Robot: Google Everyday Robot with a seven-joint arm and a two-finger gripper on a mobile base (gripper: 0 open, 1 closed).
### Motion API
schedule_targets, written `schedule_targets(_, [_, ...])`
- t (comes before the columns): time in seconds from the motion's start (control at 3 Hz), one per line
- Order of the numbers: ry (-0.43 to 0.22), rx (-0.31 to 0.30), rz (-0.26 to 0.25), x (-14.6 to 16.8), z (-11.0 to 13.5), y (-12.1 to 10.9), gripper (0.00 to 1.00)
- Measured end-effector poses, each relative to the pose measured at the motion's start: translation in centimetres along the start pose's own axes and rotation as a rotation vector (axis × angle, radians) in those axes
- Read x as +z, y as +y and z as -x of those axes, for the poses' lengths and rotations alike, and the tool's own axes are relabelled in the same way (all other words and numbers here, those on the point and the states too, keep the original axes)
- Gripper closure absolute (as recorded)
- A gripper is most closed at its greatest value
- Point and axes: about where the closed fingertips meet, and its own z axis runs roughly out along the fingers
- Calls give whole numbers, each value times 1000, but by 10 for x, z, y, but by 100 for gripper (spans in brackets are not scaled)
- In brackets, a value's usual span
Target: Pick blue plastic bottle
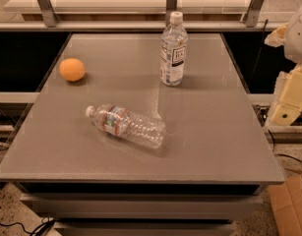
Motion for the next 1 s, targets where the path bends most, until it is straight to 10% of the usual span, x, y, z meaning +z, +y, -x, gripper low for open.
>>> schedule_targets(1.0, [-118,117,11,22,30,-19,0])
